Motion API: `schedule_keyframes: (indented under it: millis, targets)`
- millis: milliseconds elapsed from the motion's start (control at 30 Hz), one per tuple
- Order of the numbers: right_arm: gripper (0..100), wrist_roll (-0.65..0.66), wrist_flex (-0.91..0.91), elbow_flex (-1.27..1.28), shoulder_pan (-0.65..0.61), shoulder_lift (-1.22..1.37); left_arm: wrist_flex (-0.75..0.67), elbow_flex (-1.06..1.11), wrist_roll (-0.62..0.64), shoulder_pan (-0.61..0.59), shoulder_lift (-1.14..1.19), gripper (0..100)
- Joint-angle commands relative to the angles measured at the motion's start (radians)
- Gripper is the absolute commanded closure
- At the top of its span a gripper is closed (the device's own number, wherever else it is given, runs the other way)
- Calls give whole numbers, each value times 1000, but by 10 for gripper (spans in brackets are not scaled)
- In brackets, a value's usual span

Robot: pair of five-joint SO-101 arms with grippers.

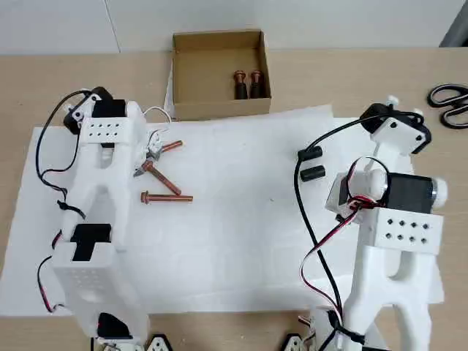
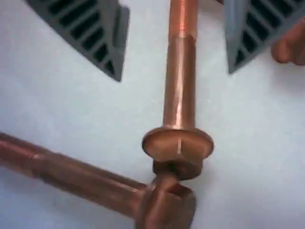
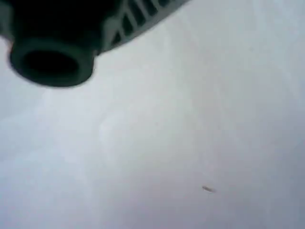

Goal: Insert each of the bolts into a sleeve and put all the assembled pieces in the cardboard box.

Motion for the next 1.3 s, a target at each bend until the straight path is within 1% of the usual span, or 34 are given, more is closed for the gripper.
schedule_keyframes:
  millis: [0,233,533,833,1133,1267]
  targets:
    - [995,-12,10,-5,8,-35,-18,-4,-6,5,3,859]
    - [995,-12,10,-5,8,-35,-18,-10,-2,23,115,859]
    - [995,-12,10,-5,8,-35,-29,-22,-2,17,121,859]
    - [995,-12,10,-5,8,-35,-118,-22,-2,18,123,859]
    - [995,-12,10,-5,8,-35,-124,-15,-2,17,129,859]
    - [995,-12,10,-5,8,-35,-120,-21,-2,15,183,859]
